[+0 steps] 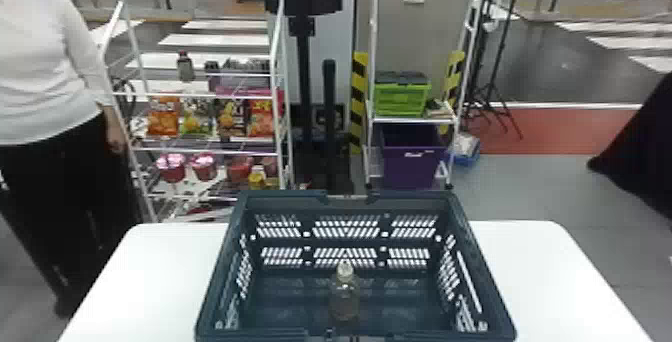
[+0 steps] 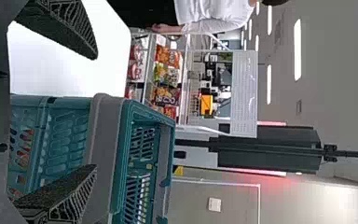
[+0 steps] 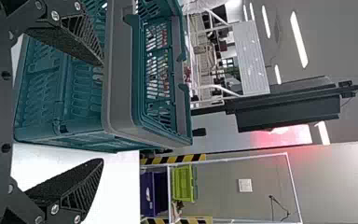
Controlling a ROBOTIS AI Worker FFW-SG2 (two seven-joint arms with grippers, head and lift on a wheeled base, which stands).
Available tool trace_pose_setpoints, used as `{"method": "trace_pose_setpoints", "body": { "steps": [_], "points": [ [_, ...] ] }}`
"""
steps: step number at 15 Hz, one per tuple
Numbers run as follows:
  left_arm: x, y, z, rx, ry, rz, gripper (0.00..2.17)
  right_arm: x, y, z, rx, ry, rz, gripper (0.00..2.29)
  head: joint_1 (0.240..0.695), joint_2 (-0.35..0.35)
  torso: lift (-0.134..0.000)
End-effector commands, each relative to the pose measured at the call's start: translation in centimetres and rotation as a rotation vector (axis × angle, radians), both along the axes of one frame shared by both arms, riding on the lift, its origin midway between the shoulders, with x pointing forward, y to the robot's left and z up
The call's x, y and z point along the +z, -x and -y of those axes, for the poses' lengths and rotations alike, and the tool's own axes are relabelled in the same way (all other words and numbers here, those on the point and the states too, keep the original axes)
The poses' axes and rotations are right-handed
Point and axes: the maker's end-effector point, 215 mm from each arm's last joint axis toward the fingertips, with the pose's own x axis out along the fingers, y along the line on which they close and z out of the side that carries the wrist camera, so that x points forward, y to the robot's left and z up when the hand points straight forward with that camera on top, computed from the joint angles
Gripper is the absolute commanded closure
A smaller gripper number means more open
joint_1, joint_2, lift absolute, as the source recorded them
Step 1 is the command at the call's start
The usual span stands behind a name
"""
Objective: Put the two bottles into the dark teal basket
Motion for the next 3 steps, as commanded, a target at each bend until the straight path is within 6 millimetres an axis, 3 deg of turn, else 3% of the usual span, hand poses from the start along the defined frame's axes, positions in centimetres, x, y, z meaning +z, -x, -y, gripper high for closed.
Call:
{"method": "trace_pose_setpoints", "body": {
  "steps": [1,3],
  "points": [
    [-0.22,0.06,-0.29,0.004,-0.001,-0.007,0.05,0.00,0.04,-0.08,0.001,0.001,0.000,0.17,0.499,0.000,0.000],
    [-0.22,-0.01,-0.36,0.004,0.001,-0.006,0.05,-0.07,0.02,-0.31,0.004,-0.002,-0.002,0.17,0.499,0.000,0.000]
  ]
}}
